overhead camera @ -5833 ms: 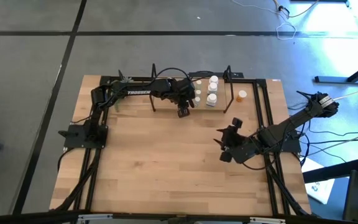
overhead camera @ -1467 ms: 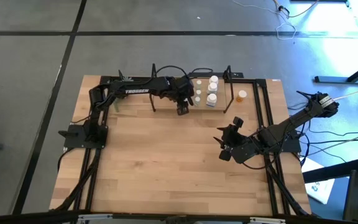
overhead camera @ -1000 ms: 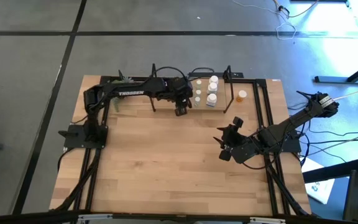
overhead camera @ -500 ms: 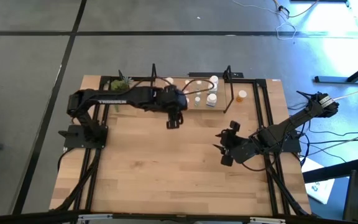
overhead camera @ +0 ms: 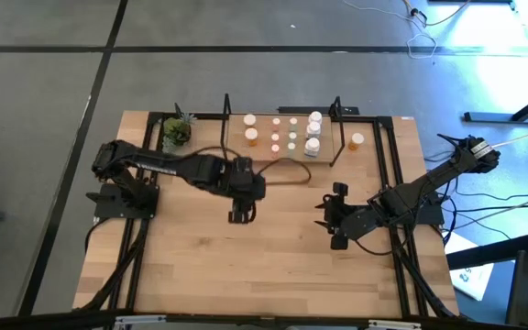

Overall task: Pick and place medicine bottles onto shelf by color
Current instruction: Put the orange pill bottle on the shelf aligned with the orange pill bottles

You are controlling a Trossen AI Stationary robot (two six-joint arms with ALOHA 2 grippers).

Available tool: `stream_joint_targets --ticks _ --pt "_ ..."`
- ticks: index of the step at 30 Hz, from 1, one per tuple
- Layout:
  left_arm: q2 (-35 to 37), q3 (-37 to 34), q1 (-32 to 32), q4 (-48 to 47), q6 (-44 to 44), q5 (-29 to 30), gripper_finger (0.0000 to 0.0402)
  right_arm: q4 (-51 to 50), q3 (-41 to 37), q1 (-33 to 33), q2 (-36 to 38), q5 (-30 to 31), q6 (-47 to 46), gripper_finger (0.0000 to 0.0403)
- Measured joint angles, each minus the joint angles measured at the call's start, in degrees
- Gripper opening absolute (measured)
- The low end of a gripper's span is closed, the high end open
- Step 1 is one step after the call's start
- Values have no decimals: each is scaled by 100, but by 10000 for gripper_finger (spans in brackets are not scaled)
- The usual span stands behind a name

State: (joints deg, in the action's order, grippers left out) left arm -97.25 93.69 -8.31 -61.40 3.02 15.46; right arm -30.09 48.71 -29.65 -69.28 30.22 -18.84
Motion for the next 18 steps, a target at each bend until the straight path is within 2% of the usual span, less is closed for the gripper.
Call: stream_joint_targets --ticks 5,12,16,18 --pt "127 13 -282 -274 367 144 202 406 0 0 0 -8 -213 198" --pt "269 7 -537 -634 712 543 202 460 0 21 0 -194 -1301 198" --pt "351 7 -609 -735 863 659 202 271 15 206 45 -26 -1932 198" --pt "407 0 -626 -764 895 660 202 -158 166 436 99 -8 -2381 198"
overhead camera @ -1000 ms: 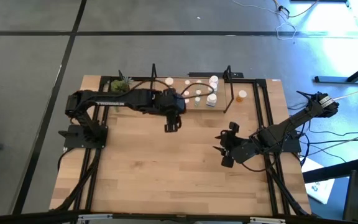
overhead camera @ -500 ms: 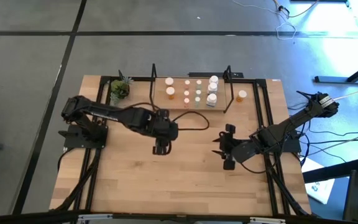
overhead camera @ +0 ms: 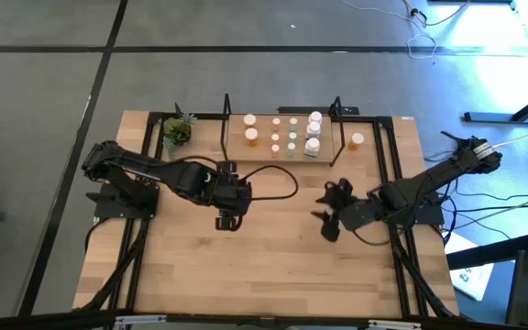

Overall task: Pick and place medicine bottles onto shelf by color
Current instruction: Put the orange pill bottle on the shelf aligned with the orange pill bottles

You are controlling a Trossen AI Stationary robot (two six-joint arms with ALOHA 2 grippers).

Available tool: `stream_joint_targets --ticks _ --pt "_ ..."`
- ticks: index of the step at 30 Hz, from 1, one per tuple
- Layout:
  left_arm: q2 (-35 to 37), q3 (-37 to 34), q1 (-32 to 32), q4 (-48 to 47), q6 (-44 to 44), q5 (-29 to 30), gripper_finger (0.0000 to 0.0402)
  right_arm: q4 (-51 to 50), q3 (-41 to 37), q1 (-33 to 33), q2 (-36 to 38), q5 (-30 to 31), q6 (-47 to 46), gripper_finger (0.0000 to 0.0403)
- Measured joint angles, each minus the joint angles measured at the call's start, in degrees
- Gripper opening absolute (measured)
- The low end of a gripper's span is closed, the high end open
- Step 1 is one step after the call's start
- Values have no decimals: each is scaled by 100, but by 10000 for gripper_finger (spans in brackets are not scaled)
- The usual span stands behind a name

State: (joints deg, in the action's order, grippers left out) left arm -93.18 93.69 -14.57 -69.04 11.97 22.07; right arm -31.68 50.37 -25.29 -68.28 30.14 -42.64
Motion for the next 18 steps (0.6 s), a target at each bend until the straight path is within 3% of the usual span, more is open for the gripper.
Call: stream_joint_targets --ticks 11,15,18 --pt "167 6 -9 -109 120 8 202 -4673 1673 1680 97 -52 -1632 198" --pt "157 5 -9 -109 116 13 202 -5574 1971 2634 100 -506 -1841 198" --pt "155 4 -9 -109 115 13 202 -5757 1974 3473 104 -823 -1422 198"
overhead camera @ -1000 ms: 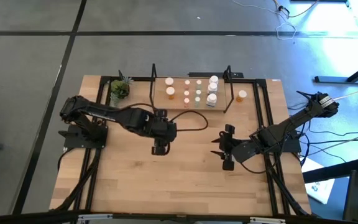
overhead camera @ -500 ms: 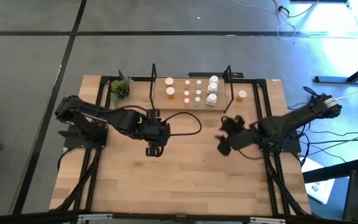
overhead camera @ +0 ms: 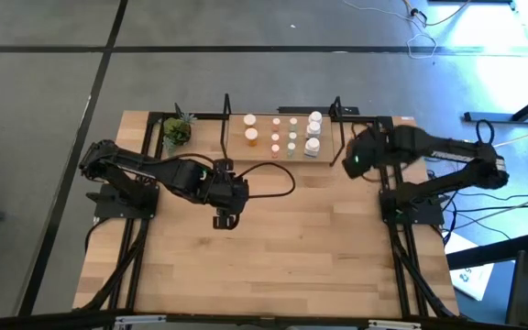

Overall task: Pick and place medicine bottles onto shelf by color
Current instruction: Put the orange pill bottle on the shelf aligned with the orange pill bottles

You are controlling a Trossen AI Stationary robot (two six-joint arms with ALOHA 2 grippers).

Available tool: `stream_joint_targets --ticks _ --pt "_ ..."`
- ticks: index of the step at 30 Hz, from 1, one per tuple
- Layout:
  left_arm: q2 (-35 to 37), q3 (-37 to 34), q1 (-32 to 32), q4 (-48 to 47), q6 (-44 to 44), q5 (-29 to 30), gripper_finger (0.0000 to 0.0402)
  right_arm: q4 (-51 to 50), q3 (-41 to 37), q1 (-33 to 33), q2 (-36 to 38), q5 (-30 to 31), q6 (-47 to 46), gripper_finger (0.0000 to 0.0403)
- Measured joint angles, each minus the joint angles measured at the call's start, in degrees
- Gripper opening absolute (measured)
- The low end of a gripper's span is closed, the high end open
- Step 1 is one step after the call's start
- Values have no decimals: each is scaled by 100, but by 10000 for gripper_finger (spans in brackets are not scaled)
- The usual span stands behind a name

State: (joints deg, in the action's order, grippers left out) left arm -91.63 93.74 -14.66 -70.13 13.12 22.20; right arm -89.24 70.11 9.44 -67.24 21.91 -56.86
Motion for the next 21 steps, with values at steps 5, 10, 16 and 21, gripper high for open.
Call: stream_joint_targets --ticks 5,10,16,21 --pt "0 0 0 1 14 2 202 428 -16 1404 -13 -495 1246 198" --pt "0 0 -1 2 29 2 202 1266 -16 2589 -58 -979 2048 198" --pt "0 0 0 8 -6 5 202 1593 -20 3443 -482 -1258 2773 198" --pt "0 0 46 94 -92 371 202 1827 -22 3753 -1013 -1257 3676 198"
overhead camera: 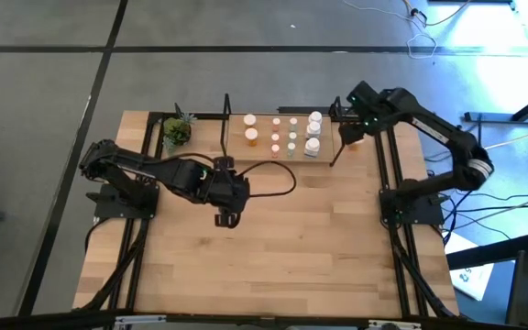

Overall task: Pick and place medicine bottles onto shelf by color
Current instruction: Put the orange pill bottle on the shelf aligned with the orange pill bottles

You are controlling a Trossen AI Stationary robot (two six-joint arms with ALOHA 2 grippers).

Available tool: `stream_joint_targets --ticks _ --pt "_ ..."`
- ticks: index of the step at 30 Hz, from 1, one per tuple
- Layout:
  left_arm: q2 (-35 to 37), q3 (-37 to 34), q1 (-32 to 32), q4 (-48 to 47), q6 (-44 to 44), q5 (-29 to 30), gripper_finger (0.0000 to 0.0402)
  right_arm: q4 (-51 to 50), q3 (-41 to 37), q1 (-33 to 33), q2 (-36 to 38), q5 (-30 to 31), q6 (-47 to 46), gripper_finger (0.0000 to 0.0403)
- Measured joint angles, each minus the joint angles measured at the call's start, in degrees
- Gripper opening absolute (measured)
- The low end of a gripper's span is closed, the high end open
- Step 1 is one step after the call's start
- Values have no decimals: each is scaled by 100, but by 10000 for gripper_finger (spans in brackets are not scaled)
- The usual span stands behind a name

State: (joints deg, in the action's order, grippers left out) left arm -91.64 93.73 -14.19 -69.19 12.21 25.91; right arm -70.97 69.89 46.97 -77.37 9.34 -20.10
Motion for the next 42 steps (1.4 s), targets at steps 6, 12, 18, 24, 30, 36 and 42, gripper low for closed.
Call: stream_joint_targets --ticks 6,12,18,24,30,36,42 --pt "46 -2 151 131 374 814 202 39 -4 210 -554 2 1195 198" --pt "93 -4 192 286 677 1496 202 164 -4 329 -896 5 2144 198" --pt "95 -4 192 273 681 1954 202 228 22 333 -1097 -88 2812 198" --pt "94 -4 267 409 953 2320 202 231 17 363 -1086 -69 2932 198" --pt "94 -4 332 409 977 2455 202 229 15 366 -1085 -45 2925 198" --pt "94 -4 342 411 975 2446 202 226 9 366 -1085 -40 2942 198" --pt "94 -4 343 413 975 2326 202 207 -7 366 -1037 -35 3346 198"
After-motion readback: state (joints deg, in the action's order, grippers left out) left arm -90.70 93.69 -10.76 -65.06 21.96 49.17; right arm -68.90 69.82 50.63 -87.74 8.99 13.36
